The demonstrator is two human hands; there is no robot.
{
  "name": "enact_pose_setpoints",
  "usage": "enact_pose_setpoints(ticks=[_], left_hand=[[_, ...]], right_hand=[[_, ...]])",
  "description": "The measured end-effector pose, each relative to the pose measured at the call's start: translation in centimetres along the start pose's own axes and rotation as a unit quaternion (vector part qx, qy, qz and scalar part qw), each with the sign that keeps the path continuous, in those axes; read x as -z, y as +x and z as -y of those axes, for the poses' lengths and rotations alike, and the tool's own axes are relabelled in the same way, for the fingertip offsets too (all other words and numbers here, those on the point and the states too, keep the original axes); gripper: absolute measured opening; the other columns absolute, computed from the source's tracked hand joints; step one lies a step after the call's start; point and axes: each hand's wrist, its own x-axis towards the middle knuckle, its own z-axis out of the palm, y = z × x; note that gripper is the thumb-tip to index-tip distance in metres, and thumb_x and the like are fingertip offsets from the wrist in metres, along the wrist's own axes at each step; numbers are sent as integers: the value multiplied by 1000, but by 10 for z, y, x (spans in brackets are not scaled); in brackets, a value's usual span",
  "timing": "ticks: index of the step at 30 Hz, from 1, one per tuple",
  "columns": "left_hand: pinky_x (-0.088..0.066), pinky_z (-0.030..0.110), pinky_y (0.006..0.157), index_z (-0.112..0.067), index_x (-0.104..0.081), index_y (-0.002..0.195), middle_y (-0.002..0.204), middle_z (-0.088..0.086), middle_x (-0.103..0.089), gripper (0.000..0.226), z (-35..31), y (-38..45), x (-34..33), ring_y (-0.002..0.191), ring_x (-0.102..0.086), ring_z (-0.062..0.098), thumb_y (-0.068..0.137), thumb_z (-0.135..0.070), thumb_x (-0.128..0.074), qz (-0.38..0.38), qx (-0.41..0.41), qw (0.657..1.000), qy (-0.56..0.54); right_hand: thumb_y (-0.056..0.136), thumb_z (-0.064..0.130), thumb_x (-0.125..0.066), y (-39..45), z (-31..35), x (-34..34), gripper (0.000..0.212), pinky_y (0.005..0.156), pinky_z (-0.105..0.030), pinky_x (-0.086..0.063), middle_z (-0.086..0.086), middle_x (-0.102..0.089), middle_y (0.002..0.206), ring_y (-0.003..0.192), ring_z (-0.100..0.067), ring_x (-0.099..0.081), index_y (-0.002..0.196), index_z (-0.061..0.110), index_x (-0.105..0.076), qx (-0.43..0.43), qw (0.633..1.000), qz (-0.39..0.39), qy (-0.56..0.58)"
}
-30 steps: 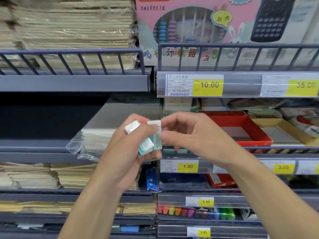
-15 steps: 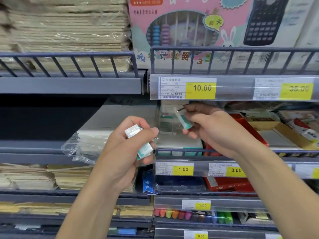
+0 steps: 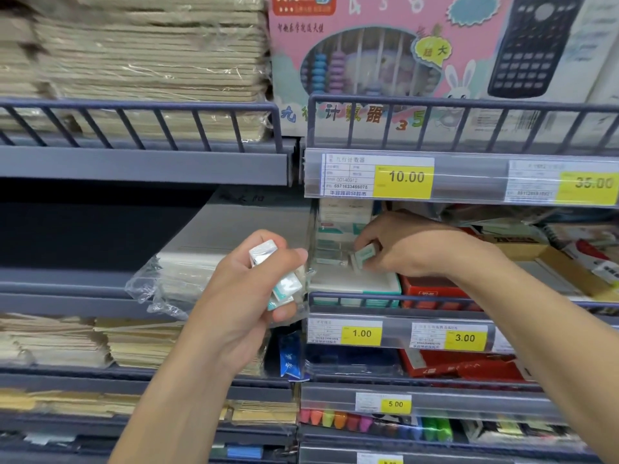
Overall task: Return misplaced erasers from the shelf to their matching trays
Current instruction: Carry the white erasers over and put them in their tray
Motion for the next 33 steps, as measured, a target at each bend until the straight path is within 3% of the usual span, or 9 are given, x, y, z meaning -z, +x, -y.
enact_pose_setpoints(ticks=[4, 7, 10, 13, 16, 24, 29, 31, 33], left_hand=[[-30, 22, 35, -26, -57, 65, 65, -2, -52, 35, -1, 0, 1, 56, -49, 10, 89, -8, -73, 2, 1, 1000, -11], [-31, 21, 36, -26, -57, 66, 65, -3, -51, 33, -1, 0, 3, 56, -49, 10, 90, -9, -74, 8, 7, 1000, -5], [-31, 21, 37, -26, -57, 67, 66, -3, -51, 32, -1, 1, 4, 57, -47, 9, 89, -11, -75, 13, 10, 1000, -2], [-31, 21, 36, -26, -57, 68, 66, -3, -50, 31, 0, 2, 5, 57, -48, 9, 88, -13, -77, 18, 7, 1000, -3], [-31, 21, 37, -26, -57, 68, 66, -4, -50, 31, 0, 3, 5, 57, -47, 9, 87, -13, -77, 18, 5, 1000, -5], [-31, 21, 37, -25, -57, 67, 66, -4, -52, 28, 0, 2, 4, 57, -48, 9, 78, -18, -81, 21, 11, 1000, -7], [-31, 22, 37, -25, -57, 67, 68, -1, -53, 30, 1, 1, 2, 56, -48, 9, 74, -23, -86, 18, 5, 1000, 1], [-32, 22, 37, -24, -57, 68, 69, 0, -52, 32, 1, 0, 1, 55, -47, 10, 73, -28, -89, 13, -1, 1000, 6], [-32, 21, 37, -23, -57, 70, 69, 2, -52, 30, 2, -2, -2, 53, -46, 11, 72, -33, -85, 15, -8, 1000, 1]], right_hand=[[93, 24, -62, 2, 2, -1, 25, 71, -24, -41, -1, -64, 116, 93, -21, -58, 117, 20, -67, 3, 999, 9, -52], [97, 27, -58, 5, -2, -3, 30, 85, -27, -42, -5, -59, 126, 112, -25, -55, 125, 21, -66, 21, 996, 2, -85], [97, 27, -56, 8, -7, -7, 21, 97, -34, -42, -3, -56, 119, 112, -25, -49, 111, 25, -72, 43, 995, -17, -88], [98, 26, -57, 11, -11, -10, 19, 96, -36, -44, 2, -57, 110, 108, -23, -50, 107, 27, -73, 55, 996, -36, -62], [96, 30, -63, 13, -15, -12, 16, 97, -35, -45, 5, -60, 115, 111, -21, -52, 109, 29, -72, 53, 996, -56, -48], [85, 26, -76, 20, -14, -18, 12, 77, -24, -40, 8, -63, 101, 93, -14, -55, 98, 26, -74, 24, 999, -48, -12], [90, 37, -68, 7, -2, -9, 21, 87, -30, -51, 4, -69, 106, 100, -19, -62, 105, 24, -75, 33, 998, -39, -33], [90, 48, -66, -13, 11, -12, 23, 83, -24, -51, 15, -69, 100, 92, -8, -63, 106, 33, -72, 61, 990, -101, 78], [88, 50, -68, -36, 29, -18, 19, 70, -14, -49, 17, -72, 90, 79, 1, -65, 101, 36, -72, 121, 947, -117, 275]])
